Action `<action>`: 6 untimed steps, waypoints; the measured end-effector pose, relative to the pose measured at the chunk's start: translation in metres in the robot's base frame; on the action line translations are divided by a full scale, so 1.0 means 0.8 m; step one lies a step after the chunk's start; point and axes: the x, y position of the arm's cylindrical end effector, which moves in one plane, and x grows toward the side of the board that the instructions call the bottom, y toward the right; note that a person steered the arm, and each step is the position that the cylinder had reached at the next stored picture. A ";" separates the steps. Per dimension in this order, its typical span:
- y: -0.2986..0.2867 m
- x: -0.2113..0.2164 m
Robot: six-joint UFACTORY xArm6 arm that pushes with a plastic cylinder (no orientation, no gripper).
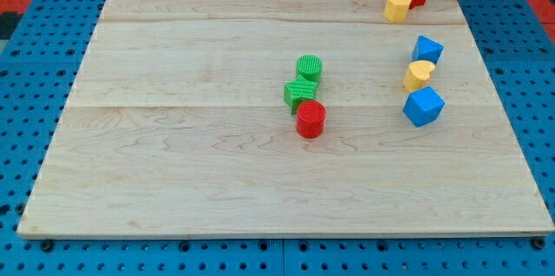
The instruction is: Push the red star towards the green circle
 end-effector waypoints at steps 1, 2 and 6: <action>-0.053 0.000; -0.106 0.000; -0.180 0.025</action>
